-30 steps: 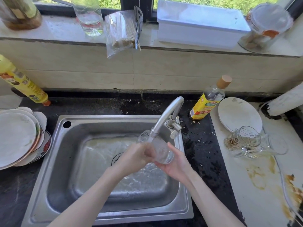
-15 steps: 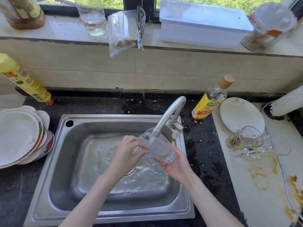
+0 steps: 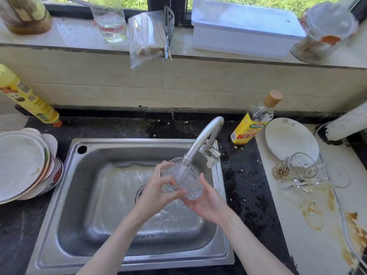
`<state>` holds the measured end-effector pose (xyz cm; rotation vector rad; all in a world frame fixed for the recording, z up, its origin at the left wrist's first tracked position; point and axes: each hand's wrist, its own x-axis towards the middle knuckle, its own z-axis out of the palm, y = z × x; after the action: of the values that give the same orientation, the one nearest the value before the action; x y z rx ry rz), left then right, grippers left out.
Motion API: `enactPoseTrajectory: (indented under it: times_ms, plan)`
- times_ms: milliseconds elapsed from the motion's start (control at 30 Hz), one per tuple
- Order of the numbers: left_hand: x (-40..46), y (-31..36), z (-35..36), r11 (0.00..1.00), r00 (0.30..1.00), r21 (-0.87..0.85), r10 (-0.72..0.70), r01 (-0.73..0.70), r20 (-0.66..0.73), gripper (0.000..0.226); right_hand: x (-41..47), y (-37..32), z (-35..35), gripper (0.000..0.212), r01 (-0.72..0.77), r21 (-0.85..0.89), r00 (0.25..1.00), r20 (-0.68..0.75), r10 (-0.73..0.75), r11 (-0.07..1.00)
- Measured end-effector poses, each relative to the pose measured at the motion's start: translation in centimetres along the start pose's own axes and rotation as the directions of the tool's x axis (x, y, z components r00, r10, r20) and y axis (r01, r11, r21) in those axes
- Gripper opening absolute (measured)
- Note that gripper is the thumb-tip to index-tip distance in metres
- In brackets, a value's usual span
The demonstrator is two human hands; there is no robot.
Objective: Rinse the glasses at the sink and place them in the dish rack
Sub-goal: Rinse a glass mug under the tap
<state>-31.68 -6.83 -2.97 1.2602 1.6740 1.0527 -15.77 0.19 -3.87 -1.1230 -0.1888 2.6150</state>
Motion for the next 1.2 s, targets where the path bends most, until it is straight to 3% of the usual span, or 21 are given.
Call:
enactPoseTrajectory:
  times_ms: [233, 333, 467, 567, 733, 900, 1000, 1200]
  plan:
    - [0.0, 0.0, 0.7, 0.998, 0.995, 0.066, 0.008, -0.001, -0.095, 0.019, 0.8, -0.6, 0.0, 0.052, -0.014, -0.191, 0.998, -0.065, 0.001, 0.982]
    - [0.3, -0.3, 0.9, 0.993, 0.992, 0.104, 0.059, -0.047, -0.116, 0.026, 2.1, -1.1, -0.9, 0.054, -0.022, -0.249, 0.986, -0.164, -0.020, 0.968]
    - [0.4, -1.0, 1.0, 0.984, 0.989, 0.159, 0.093, -0.074, -0.115, 0.026, 3.7, -3.3, -2.3, 0.045, 0.173, 0.024, 0.921, -0.359, -0.153, 0.985]
    - [0.4, -1.2, 1.1, 0.974, 0.987, 0.199, 0.131, -0.110, -0.096, 0.024, 3.7, -5.0, -2.2, 0.043, 0.267, 0.145, 0.892, -0.412, -0.188, 0.953]
    - [0.5, -0.8, 1.2, 0.971, 0.990, 0.221, 0.113, -0.093, -0.081, 0.018, 4.0, -5.5, -1.8, 0.014, 0.255, 0.179, 0.890, -0.427, -0.159, 0.950]
    - [0.7, -0.4, 1.2, 0.950, 0.986, 0.284, 0.152, -0.127, -0.068, 0.018, 4.0, -5.8, -1.7, 0.016, 0.235, 0.192, 0.891, -0.435, -0.132, 0.953]
    - [0.7, -0.4, 1.1, 0.943, 0.986, 0.310, 0.150, -0.122, -0.070, 0.020, 3.8, -6.3, -1.5, 0.033, 0.223, 0.193, 0.890, -0.440, -0.119, 0.956]
    - [0.9, -0.1, 1.3, 0.927, 0.977, 0.341, 0.196, -0.158, -0.080, 0.024, 2.4, -7.4, -0.2, 0.019, 0.266, 0.220, 0.893, -0.422, -0.154, 0.938]
